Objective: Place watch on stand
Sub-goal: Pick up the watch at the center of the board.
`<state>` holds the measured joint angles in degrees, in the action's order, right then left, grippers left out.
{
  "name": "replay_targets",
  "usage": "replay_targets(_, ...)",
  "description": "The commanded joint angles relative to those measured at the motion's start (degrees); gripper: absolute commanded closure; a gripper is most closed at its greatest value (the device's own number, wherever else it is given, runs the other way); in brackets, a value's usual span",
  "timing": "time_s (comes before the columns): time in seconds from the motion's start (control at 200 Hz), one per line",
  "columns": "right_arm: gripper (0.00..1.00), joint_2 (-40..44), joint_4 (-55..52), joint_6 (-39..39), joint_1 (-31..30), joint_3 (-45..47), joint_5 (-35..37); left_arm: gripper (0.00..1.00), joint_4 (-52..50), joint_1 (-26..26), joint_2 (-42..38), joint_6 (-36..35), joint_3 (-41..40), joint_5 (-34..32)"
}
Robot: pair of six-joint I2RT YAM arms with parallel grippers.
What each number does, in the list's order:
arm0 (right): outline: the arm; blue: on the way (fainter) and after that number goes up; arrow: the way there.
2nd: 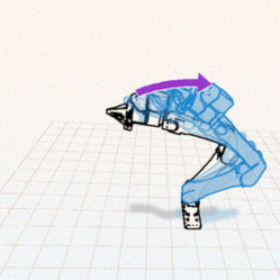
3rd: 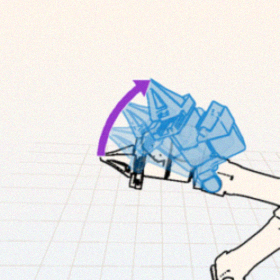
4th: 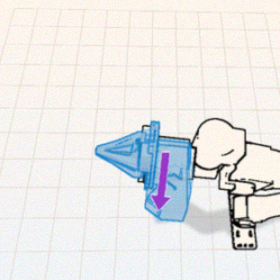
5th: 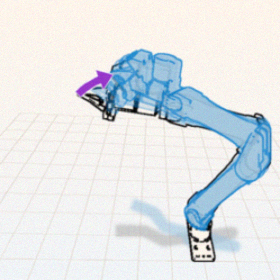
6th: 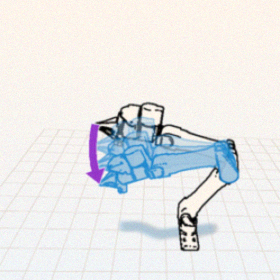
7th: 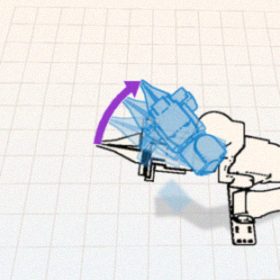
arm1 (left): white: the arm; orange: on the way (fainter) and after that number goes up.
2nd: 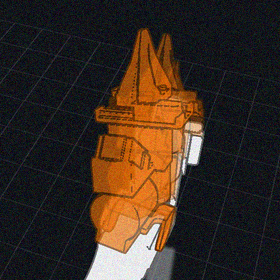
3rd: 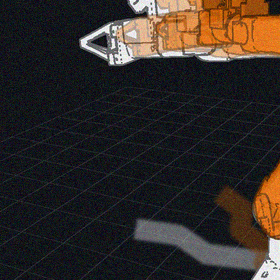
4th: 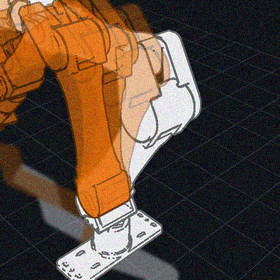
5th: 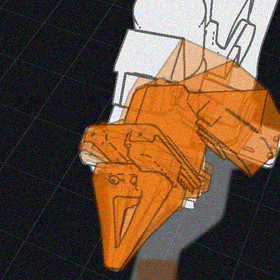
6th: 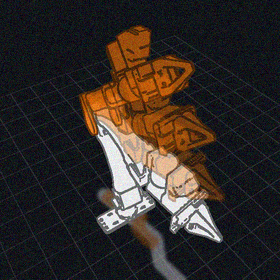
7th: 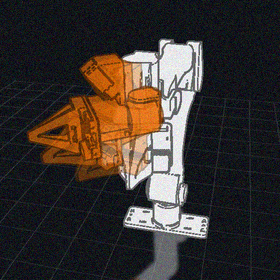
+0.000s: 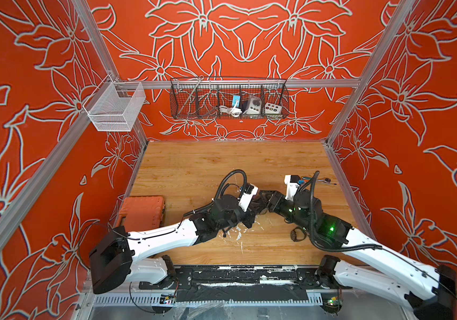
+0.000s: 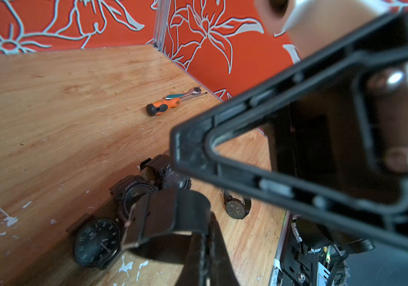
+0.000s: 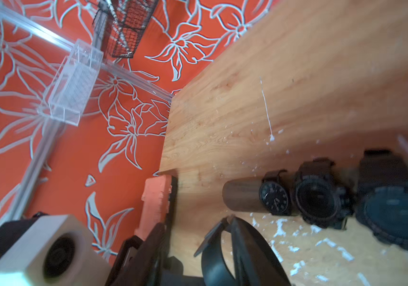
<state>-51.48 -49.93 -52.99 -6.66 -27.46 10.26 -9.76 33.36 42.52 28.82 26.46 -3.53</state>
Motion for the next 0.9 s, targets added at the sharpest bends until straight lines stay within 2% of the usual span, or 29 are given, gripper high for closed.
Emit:
replay_targets(0.0,0.69,-2.86,3.75,1.55,1.4,0.91,-2.99,0.21,0.57,-0.32,-0.6,0.63,-0.44,0.29)
replay_targets(0.195,0.75,-4.85,7.36,1.45,1.91,2.62,-6.07,0.21,0.79,-0.32,-0.6,0.54,-0.61,-0.16)
replay_targets(0.42,1.0,-4.42,8.59,3.15,1.82,2.07,-8.89,0.21,1.25,-0.41,0.02,0.6,-0.71,-0.25)
replay_targets(0.696,1.0,-4.71,10.47,3.3,0.9,0.59,-11.27,0.21,1.99,-0.41,0.5,0.17,-0.93,-0.26)
replay_targets(0.896,1.0,-2.31,8.05,3.36,-0.37,-4.48,-10.42,0.22,5.39,-0.41,2.22,-0.73,-1.49,2.99)
